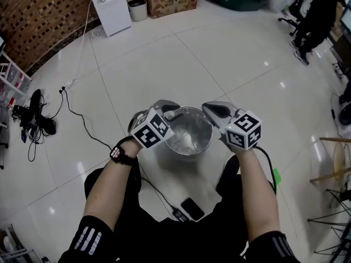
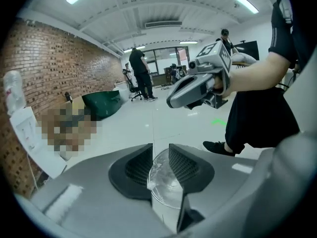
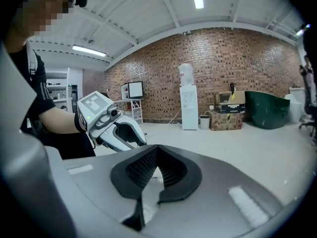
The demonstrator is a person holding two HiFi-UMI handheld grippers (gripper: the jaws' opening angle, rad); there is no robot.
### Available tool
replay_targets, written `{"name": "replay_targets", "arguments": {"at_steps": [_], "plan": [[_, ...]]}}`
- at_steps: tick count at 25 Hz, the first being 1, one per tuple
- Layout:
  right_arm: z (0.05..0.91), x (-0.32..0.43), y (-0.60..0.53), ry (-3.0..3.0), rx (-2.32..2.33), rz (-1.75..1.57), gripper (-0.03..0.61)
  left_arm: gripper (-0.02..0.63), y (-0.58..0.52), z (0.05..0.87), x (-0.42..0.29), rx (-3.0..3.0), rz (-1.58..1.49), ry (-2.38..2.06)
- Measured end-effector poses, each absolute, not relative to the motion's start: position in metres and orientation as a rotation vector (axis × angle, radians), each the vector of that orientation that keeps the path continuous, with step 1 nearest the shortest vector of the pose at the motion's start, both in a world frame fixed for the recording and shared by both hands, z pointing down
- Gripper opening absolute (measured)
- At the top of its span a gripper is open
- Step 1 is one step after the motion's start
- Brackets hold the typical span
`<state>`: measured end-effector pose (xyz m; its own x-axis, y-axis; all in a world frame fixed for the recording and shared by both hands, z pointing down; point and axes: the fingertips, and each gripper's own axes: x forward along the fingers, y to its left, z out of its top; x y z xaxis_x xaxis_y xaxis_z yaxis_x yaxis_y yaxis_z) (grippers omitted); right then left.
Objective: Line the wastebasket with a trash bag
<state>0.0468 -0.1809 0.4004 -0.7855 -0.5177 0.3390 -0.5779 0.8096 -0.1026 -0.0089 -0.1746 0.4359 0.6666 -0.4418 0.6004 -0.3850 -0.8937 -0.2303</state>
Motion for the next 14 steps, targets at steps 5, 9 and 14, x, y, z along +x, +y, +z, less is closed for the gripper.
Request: {"name": "replay_targets", "arguments": {"at_steps": [5,9,14], "plan": [[0.408,0.048,-0.179,-2.646,0.793,0.230,0.006,0.100,-0.167,0.438,-0.012,-2.754,-1.068,0.625],[0.409,0.058,-0.176,-2.640,0.809,0.233,0.006,0.107,-0.163,0.443,-0.023,-2.735,-1.106,0.601],[0.412,0.060,-0.171,-2.628,0.829,0.239,0.006,0.107,-0.161,0.441,-0.032,-2.717,-1.107,0.640]]}}
